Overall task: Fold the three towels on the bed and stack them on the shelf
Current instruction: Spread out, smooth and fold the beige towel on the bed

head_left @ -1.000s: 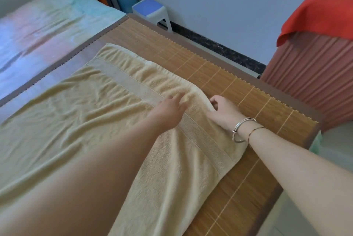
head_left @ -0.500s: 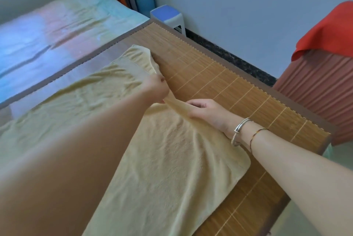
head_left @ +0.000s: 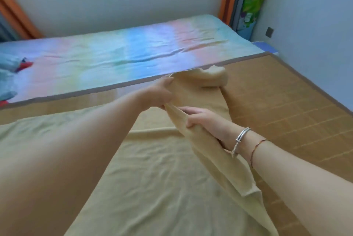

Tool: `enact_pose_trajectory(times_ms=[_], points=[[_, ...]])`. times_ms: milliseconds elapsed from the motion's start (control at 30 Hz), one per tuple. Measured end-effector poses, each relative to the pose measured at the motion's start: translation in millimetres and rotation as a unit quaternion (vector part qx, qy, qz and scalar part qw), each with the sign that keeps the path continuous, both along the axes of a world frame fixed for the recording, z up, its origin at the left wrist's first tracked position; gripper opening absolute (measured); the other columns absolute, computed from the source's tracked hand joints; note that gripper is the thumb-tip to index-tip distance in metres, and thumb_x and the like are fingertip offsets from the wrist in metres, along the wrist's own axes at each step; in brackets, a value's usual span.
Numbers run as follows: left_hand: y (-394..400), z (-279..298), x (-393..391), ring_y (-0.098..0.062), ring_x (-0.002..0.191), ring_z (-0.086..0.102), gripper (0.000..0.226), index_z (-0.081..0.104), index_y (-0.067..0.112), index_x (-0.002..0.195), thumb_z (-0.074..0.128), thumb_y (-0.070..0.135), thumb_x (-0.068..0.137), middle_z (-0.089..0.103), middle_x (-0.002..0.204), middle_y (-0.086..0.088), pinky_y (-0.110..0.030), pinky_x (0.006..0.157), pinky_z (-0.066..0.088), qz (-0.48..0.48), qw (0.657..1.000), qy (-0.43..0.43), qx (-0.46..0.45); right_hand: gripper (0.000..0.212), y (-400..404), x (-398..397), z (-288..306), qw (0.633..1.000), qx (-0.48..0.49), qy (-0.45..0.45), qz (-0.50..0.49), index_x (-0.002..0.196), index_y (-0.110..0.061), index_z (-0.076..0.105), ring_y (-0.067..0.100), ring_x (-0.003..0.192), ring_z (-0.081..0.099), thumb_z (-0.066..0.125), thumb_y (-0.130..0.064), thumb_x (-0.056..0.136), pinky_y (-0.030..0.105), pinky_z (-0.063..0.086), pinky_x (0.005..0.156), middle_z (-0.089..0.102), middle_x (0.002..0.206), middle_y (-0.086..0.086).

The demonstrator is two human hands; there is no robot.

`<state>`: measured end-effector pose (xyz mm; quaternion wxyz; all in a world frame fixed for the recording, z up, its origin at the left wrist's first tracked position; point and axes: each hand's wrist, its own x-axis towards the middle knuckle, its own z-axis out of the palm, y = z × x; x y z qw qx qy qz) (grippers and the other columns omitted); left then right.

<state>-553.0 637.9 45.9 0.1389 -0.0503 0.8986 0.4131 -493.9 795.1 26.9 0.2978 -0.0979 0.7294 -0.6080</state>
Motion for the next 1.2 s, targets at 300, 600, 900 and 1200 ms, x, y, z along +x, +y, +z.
enact_pose_trajectory(times_ms=[300, 600, 900, 1200], points=[[-334, 29, 139, -0.022, 0.127, 0.046, 0.081, 0.029, 0.024, 0.149, 0.029, -0.013, 0.077, 0.022, 0.151, 0.011, -0.041, 0.087, 0.056, 0.089, 0.995, 0.012, -0.039, 0.048, -317, 104, 24, 0.989, -0.033, -0.048, 0.138, 0.111, -0.027, 0.068, 0.014, 0.064, 0.053, 0.047, -0.005, 0.074, 0.023, 0.044, 0.056, 0.059, 0.076, 0.003], [-538, -13, 257, -0.024, 0.126, 0.047, 0.085, 0.024, 0.026, 0.151, 0.034, -0.015, 0.078, 0.013, 0.158, 0.012, -0.02, 0.055, 0.051, 0.16, 0.985, -0.056, -0.019, 0.048, -510, 202, 5, 0.965, -0.004, -0.08, 0.249, 0.119, -0.025, 0.062, 0.017, 0.078, 0.054, 0.042, -0.001, 0.082, 0.024, 0.047, 0.062, 0.057, 0.092, 0.008], [-614, -120, 307, -0.017, 0.113, 0.056, 0.084, 0.028, 0.021, 0.15, 0.042, -0.01, 0.074, 0.026, 0.154, 0.006, -0.012, 0.065, 0.047, 0.171, 0.983, -0.066, -0.015, 0.06, -593, 259, -74, 0.952, 0.099, 0.001, 0.29, 0.142, -0.03, 0.035, 0.001, 0.115, 0.038, 0.043, -0.003, 0.09, 0.011, 0.034, 0.078, 0.043, 0.129, -0.015], [-618, -183, 358, -0.016, 0.115, 0.053, 0.048, 0.052, 0.015, 0.132, 0.049, 0.0, 0.086, 0.048, 0.138, -0.003, -0.024, 0.091, 0.043, 0.277, 0.96, -0.031, -0.003, 0.043, -592, 273, -152, 0.927, 0.175, -0.099, 0.317, 0.134, -0.023, 0.043, 0.019, 0.1, 0.066, 0.042, -0.011, 0.093, 0.035, 0.051, 0.086, 0.068, 0.108, 0.003]])
